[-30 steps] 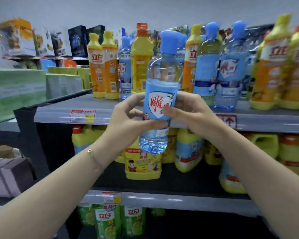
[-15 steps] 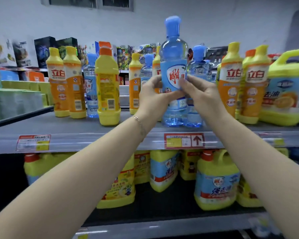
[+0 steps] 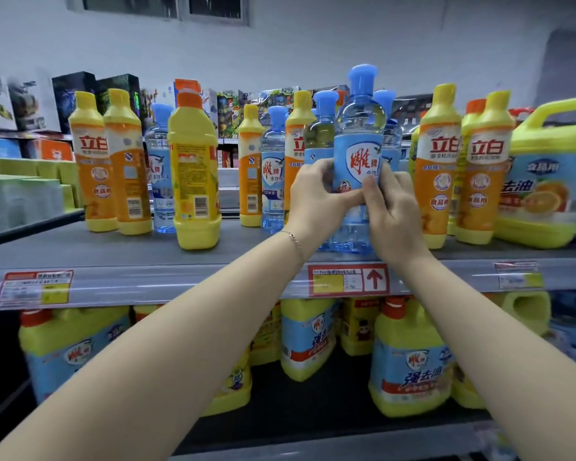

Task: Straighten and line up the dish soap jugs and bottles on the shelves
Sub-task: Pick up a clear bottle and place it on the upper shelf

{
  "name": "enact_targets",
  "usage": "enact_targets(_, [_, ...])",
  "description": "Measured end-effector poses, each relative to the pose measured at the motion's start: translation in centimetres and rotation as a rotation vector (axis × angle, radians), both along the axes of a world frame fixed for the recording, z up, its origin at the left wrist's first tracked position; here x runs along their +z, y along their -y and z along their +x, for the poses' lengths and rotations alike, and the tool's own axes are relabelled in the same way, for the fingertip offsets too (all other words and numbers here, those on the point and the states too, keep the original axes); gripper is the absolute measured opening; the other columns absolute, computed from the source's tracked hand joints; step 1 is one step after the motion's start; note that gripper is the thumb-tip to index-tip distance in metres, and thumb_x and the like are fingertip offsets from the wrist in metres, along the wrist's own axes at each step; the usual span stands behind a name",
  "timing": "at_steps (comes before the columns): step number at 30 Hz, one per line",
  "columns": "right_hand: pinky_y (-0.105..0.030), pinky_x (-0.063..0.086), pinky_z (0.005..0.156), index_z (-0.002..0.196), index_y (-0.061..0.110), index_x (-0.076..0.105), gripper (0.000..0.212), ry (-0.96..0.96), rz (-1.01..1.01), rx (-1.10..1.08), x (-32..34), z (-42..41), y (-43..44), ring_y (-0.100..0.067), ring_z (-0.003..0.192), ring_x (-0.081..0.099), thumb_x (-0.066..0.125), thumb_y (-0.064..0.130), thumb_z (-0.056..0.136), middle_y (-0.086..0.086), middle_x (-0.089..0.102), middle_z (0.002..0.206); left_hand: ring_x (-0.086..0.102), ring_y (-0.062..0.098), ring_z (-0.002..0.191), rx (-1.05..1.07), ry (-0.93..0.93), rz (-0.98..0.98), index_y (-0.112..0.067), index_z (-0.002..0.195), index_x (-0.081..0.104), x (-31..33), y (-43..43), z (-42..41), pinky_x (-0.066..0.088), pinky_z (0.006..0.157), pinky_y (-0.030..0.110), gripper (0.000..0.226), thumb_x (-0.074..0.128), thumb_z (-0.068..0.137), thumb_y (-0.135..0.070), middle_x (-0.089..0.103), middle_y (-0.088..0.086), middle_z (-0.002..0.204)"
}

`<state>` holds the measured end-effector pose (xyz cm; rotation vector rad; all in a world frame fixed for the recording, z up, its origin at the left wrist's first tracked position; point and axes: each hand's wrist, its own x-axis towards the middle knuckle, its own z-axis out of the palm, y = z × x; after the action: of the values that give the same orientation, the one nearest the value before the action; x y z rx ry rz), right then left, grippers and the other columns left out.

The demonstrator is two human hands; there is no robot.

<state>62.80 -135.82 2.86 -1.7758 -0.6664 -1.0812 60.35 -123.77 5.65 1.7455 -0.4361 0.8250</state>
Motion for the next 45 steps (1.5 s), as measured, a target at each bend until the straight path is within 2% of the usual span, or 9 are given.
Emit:
enact_targets(6, [-0.009,0.036,0.08,0.123,0.009,0.051,0.048,0.027,-0.052,-0.079,-0.4,1.3,0.0,-0.007,0.091,0.041,0.027,0.043,0.1,-0.007,0.051,0.101,0.06,-0.002,0.075,0.029,-0.019,0.009,-0.012,0.106,0.06,0.1,0.3,0.3,0.051,0.061,0.007,0.045,0.085,0.071,-0.025,0.064,-0.007,0.092])
enact_targets(15, [-0.009,0.039,0.076,0.135,0.007,0.043,0.054,-0.04,-0.144,-0.136,-1.1,1.2,1.3,-0.001,0.085,0.041,0.027,0.045,0.1,-0.006,0.049,0.104,0.057,0.007,0.077,0.156,0.006,0.145,-0.015,0.099,0.052,-0.8,1.0,0.8,0.051,0.066,0.015,0.043,0.082,0.074,-0.033,0.062,0.0,0.096])
enact_targets(21, [-0.024,0.042,0.071,0.119,0.012,0.052,0.037,-0.079,-0.174,-0.184,-0.3,-0.6,2.4,-0.009,0.085,0.049,0.048,0.042,0.096,0.001,0.05,0.102,0.061,0.013,0.089,0.12,0.013,0.296,-0.009,0.11,0.055,-0.4,0.1,0.3,0.053,0.071,0.017,0.052,0.084,0.072,-0.031,0.061,0.003,0.104])
enact_targets(24, [-0.022,0.038,0.056,0.097,0.009,0.056,0.024,0.063,-0.262,-0.351,-0.2,-1.6,3.2,-0.016,0.075,0.049,0.06,0.032,0.091,0.001,0.05,0.089,0.059,0.011,0.085,0.125,-0.006,0.441,-0.011,0.116,0.058,-0.3,-2.1,-0.5,0.049,0.067,0.013,0.057,0.085,0.07,-0.033,0.06,0.0,0.101])
enact_targets(27, [-0.026,0.041,0.049,0.079,0.011,0.057,0.018,0.252,-0.466,-0.381,0.6,-2.9,2.7,-0.018,0.064,0.051,0.056,0.027,0.087,-0.001,0.054,0.076,0.055,0.008,0.075,0.223,-0.025,0.537,-0.013,0.106,0.062,-0.3,-5.9,-0.5,0.043,0.058,0.009,0.035,0.078,0.079,-0.029,0.061,-0.003,0.09])
enact_targets(34, [-0.03,0.044,0.052,0.089,0.015,0.059,0.021,0.266,-0.93,-0.257,2.9,-4.3,-2.8,-0.019,0.062,0.052,0.048,0.033,0.091,0.001,0.056,0.079,0.06,0.019,0.096,0.326,-0.31,0.368,-0.013,0.115,0.053,1.3,-10.0,2.1,0.05,0.073,0.029,0.044,0.072,0.083,-0.037,0.061,0.004,0.104])
enact_targets(36, [-0.032,0.047,0.057,0.094,0.018,0.058,0.022,0.238,-0.963,-0.244,3.1,-4.1,-4.1,-0.02,0.071,0.055,0.046,0.036,0.092,0.003,0.057,0.087,0.059,0.019,0.097,0.305,-0.368,0.319,-0.014,0.112,0.05,1.9,-9.6,3.2,0.052,0.075,0.031,0.044,0.072,0.083,-0.038,0.06,0.003,0.104])
enact_targets(40, [-0.035,0.051,0.063,0.095,0.02,0.057,0.023,0.211,-0.98,-0.233,3.5,-3.4,-4.9,-0.019,0.078,0.057,0.045,0.039,0.093,0.003,0.058,0.091,0.051,0.006,0.067,0.255,-0.362,0.232,-0.018,0.082,0.051,2.9,-7.6,4.5,0.036,0.051,0.017,0.025,0.07,0.085,-0.034,0.053,-0.007,0.073])
enact_targets(45, [-0.033,0.05,0.061,0.097,0.02,0.056,0.022,0.2,-0.987,-0.232,3.8,-3.3,-4.4,-0.018,0.077,0.056,0.043,0.038,0.094,0.004,0.057,0.089,0.066,0.014,0.077,0.251,-0.306,0.145,-0.012,0.089,0.072,3.3,-6.9,6.1,0.052,0.062,0.026,0.03,0.077,0.077,-0.039,0.072,0.001,0.084])
